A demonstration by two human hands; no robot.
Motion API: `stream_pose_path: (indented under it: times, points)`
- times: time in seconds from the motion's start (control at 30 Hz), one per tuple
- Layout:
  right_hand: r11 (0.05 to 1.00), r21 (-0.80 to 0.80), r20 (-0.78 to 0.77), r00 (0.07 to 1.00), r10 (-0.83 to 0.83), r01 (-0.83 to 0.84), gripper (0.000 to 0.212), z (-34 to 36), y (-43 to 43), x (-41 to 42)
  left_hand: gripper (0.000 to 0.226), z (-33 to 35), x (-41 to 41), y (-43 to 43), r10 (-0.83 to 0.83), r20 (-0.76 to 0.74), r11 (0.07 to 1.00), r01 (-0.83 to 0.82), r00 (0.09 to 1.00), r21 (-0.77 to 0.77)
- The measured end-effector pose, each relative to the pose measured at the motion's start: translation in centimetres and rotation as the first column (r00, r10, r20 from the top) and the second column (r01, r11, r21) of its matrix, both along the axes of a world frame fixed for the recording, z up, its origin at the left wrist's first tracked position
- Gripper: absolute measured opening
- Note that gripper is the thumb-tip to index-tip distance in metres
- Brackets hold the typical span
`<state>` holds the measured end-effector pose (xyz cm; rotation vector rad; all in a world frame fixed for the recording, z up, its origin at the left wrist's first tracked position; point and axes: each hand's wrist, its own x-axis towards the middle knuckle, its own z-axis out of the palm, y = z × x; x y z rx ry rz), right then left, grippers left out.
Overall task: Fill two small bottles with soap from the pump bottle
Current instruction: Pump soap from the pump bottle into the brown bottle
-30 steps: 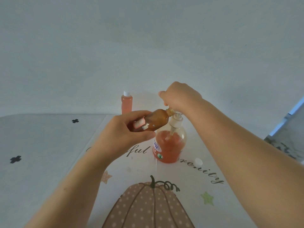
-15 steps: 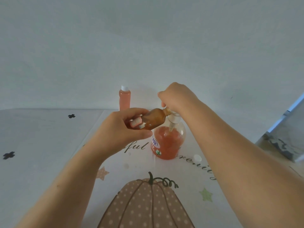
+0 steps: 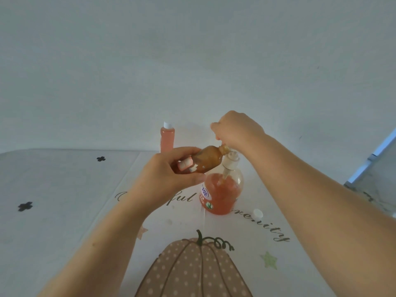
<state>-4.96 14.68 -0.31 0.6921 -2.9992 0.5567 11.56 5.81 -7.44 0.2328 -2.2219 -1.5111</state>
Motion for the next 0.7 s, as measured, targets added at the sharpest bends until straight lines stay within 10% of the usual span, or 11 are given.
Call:
stream_pose_path:
  times: [0.7]
  points:
    - [0.999, -0.032, 0.119, 0.992, -0.038, 0.042, 0.032, -1.9, -0.8, -1.2, 0.042, -0.8, -0.6, -0.8, 0.038, 0.049, 0.999, -0.039, 0.998, 0.013]
